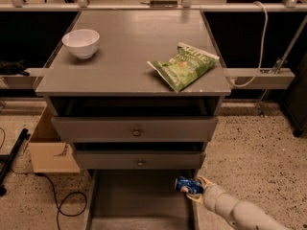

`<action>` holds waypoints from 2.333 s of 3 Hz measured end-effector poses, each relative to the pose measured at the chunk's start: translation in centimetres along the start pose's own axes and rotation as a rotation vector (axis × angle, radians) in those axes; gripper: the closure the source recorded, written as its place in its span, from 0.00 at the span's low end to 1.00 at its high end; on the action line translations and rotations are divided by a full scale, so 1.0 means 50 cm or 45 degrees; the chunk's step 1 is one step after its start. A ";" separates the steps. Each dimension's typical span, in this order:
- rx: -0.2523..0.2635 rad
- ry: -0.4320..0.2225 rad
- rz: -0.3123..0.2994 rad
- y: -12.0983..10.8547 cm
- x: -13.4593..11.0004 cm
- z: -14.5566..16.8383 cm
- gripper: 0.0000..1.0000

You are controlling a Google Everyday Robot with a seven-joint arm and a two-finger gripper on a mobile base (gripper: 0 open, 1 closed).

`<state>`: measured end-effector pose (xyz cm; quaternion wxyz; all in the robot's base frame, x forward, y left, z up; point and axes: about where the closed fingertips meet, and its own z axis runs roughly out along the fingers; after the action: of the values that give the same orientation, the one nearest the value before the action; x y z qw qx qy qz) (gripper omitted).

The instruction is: Pick pepsi can from bottom drawer and place on counter

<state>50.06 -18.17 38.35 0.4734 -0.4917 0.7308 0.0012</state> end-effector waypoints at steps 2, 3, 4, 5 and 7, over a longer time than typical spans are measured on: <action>0.137 -0.027 -0.125 -0.097 -0.074 -0.141 1.00; 0.136 -0.028 -0.125 -0.096 -0.074 -0.140 1.00; 0.108 -0.056 -0.149 -0.082 -0.093 -0.127 1.00; 0.115 -0.066 -0.189 -0.106 -0.113 -0.140 1.00; 0.143 -0.070 -0.295 -0.190 -0.178 -0.197 1.00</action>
Offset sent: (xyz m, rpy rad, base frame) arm -0.0203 -0.0472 0.1311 -0.0854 -0.2003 -0.0120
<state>50.70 -21.29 54.37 0.5171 -0.5453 0.6548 -0.0809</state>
